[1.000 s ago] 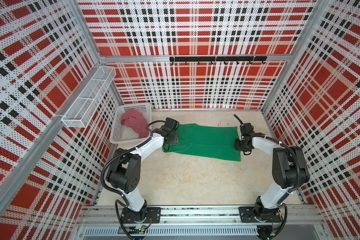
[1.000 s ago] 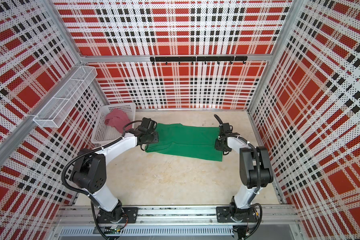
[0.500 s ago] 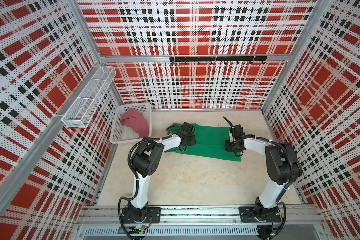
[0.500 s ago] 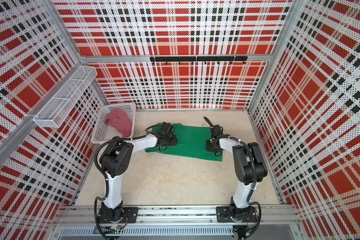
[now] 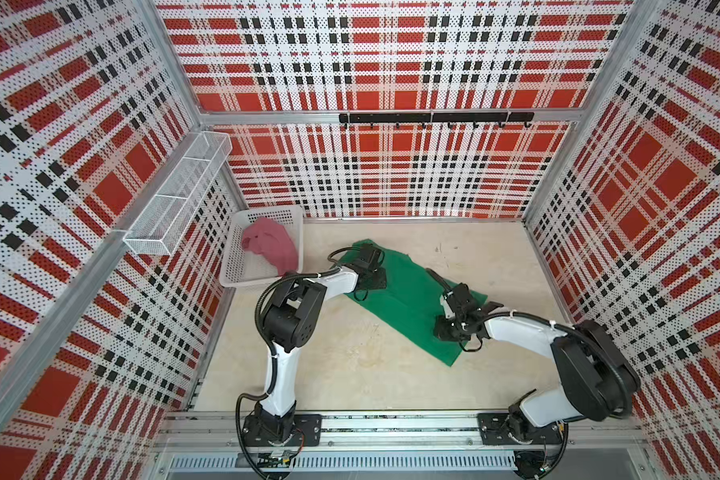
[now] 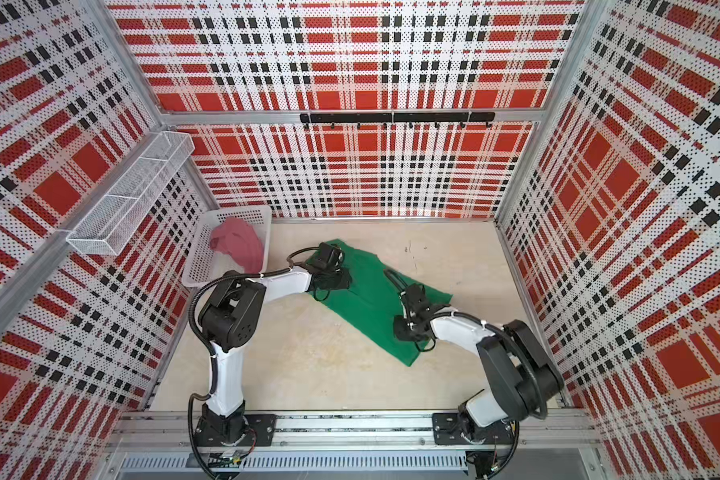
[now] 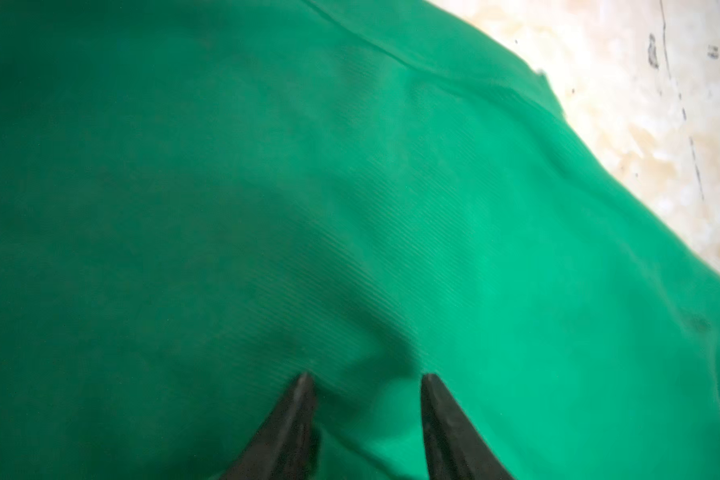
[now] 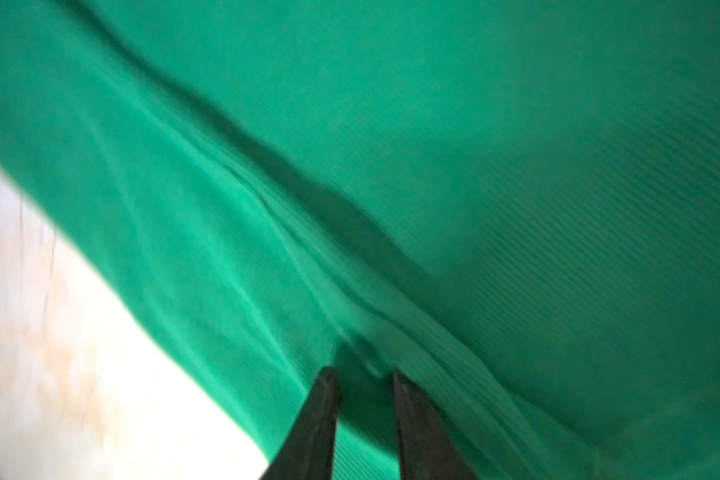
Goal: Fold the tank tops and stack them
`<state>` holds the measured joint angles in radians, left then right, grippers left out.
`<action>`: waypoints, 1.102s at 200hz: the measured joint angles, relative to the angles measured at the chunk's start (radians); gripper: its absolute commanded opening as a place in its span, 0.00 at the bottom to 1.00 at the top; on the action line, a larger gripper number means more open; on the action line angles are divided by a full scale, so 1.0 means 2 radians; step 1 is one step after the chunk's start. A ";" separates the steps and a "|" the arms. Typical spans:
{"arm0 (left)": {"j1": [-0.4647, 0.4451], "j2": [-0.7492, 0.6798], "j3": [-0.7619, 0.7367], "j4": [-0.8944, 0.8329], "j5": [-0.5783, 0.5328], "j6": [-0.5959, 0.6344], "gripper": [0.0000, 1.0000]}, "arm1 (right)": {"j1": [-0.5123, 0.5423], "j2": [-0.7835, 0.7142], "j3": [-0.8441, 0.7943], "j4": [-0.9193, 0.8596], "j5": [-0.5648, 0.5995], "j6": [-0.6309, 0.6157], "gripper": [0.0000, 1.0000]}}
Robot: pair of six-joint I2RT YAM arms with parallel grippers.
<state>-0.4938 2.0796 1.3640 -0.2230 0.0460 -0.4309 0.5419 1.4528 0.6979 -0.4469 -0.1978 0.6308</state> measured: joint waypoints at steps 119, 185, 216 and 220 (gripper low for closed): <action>-0.038 0.189 0.472 -0.141 0.001 0.083 0.48 | -0.220 -0.022 0.096 -0.087 0.013 -0.099 0.40; 0.021 0.169 0.285 -0.094 0.001 0.063 0.45 | -0.107 0.015 0.035 -0.022 -0.017 -0.041 0.37; 0.057 0.111 0.170 -0.042 -0.003 0.044 0.45 | -0.106 0.038 0.034 -0.005 -0.004 -0.028 0.37; 0.059 0.104 0.155 -0.032 -0.003 0.040 0.45 | -0.107 0.040 0.036 -0.005 -0.001 -0.028 0.37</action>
<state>-0.3767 2.2868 1.6741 -0.2867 0.0391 -0.3511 0.3286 1.5333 0.7708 -0.4561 -0.2005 0.5755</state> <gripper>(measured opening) 0.450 0.368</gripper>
